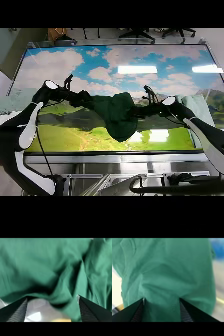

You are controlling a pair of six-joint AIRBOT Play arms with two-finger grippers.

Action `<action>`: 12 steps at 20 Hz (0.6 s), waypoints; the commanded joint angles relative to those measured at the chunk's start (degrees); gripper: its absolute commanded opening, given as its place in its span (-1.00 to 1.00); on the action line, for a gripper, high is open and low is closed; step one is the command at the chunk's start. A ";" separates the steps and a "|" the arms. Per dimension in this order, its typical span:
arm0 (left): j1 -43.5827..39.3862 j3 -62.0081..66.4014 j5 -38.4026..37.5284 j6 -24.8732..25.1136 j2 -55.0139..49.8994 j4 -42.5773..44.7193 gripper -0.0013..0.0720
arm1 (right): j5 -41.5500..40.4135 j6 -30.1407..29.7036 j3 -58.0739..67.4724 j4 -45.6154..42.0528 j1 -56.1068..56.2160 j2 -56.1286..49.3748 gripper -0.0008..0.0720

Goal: Fold the shirts.

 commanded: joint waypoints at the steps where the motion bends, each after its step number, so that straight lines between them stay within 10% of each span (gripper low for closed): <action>1: -1.11 6.16 -0.66 0.52 -7.78 -1.25 0.55 | -2.08 -0.20 2.45 1.84 2.58 -3.32 -0.37; 4: -1.84 9.99 -5.09 0.87 -11.72 -1.20 -0.93 | -1.86 -0.35 2.75 2.25 2.58 -3.19 -0.93; 12: -1.68 15.34 -7.15 2.34 -0.46 -1.09 -0.94 | -0.72 -0.39 6.12 2.25 -0.52 6.62 -0.93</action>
